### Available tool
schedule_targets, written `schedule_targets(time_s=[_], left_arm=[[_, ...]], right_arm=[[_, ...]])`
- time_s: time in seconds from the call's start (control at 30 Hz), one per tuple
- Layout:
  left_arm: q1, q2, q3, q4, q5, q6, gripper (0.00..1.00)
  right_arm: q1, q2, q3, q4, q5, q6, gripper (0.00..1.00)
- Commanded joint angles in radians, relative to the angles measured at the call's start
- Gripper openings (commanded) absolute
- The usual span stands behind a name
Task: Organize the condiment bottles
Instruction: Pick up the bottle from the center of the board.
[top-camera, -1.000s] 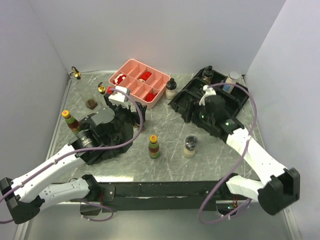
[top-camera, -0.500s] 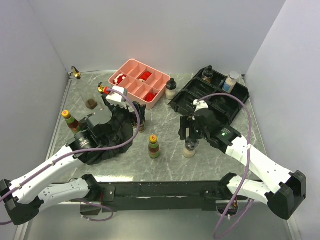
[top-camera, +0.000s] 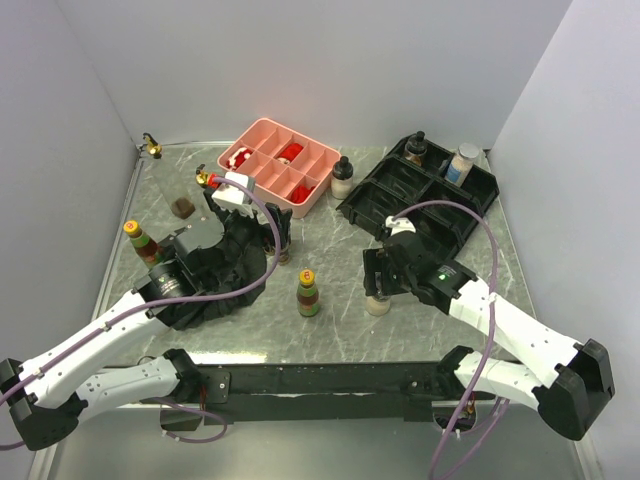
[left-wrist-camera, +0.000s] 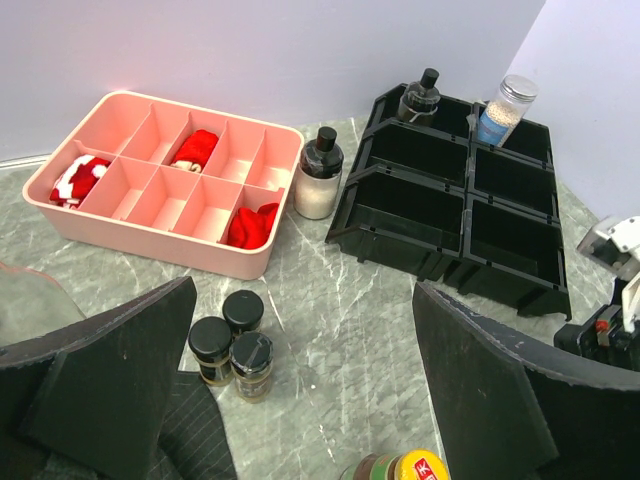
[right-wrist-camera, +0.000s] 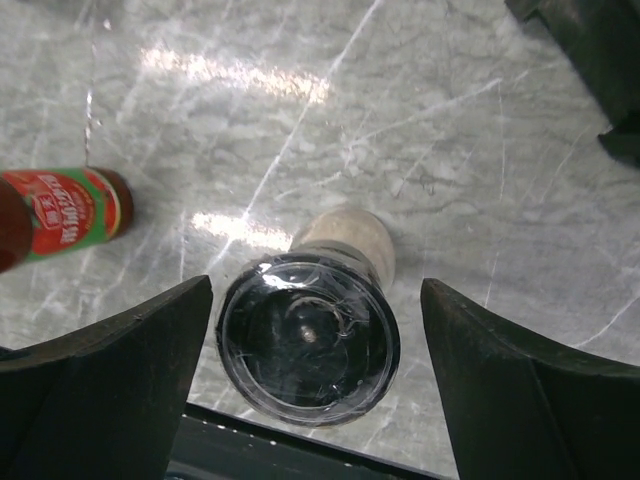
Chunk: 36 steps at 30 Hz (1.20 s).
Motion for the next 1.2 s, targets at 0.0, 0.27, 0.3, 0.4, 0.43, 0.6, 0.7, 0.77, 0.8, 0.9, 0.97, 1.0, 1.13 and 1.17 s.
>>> schedule_targets(time_s=[0.0,0.27,0.3,0.4,0.43,0.6,0.7,0.77,0.8,0.9,0.97,1.0,1.13,1.17], left_arm=[[-0.003,-0.011,0.009,0.029,0.008,-0.007,0.96],[-0.003,-0.001,0.012,0.026,0.014,-0.006,0.97],[-0.002,-0.001,0.011,0.025,0.012,-0.006,0.96],[-0.002,-0.002,0.014,0.021,0.014,-0.007,0.96],[-0.002,-0.002,0.014,0.024,0.014,-0.007,0.96],[-0.004,-0.007,0.006,0.031,0.003,-0.004,0.96],[-0.002,-0.002,0.002,0.038,0.000,-0.001,0.96],[-0.002,0.004,0.003,0.037,-0.002,0.000,0.96],[-0.004,0.005,0.008,0.029,-0.003,0.000,0.96],[-0.003,0.002,0.008,0.031,-0.009,-0.001,0.96],[-0.002,-0.005,0.003,0.037,-0.017,0.000,0.96],[-0.002,-0.008,-0.001,0.040,-0.017,-0.001,0.96],[-0.002,-0.007,-0.001,0.041,-0.021,0.002,0.97],[-0.004,-0.002,0.000,0.038,-0.023,0.005,0.96]], right_arm=[[0.014,0.001,-0.015,0.030,-0.010,0.009,0.90],[0.020,-0.002,-0.010,0.015,-0.004,0.014,0.71],[0.020,-0.002,-0.007,0.010,0.000,0.014,0.70],[0.020,0.009,0.007,-0.010,0.018,0.006,0.58],[0.020,0.012,0.022,-0.013,0.023,0.004,0.51],[0.020,0.035,0.092,-0.039,0.032,0.011,0.42],[0.020,0.042,0.149,-0.045,0.033,0.015,0.36],[0.020,0.058,0.206,-0.057,0.036,0.017,0.33],[0.020,0.064,0.227,-0.059,0.038,0.009,0.33],[0.018,0.091,0.307,-0.065,0.047,-0.015,0.34],[0.006,0.122,0.371,-0.085,0.094,-0.023,0.34],[-0.005,0.134,0.396,-0.089,0.110,-0.031,0.34],[-0.110,0.191,0.505,-0.070,0.153,-0.054,0.34],[-0.138,0.199,0.517,-0.045,0.148,-0.061,0.34]])
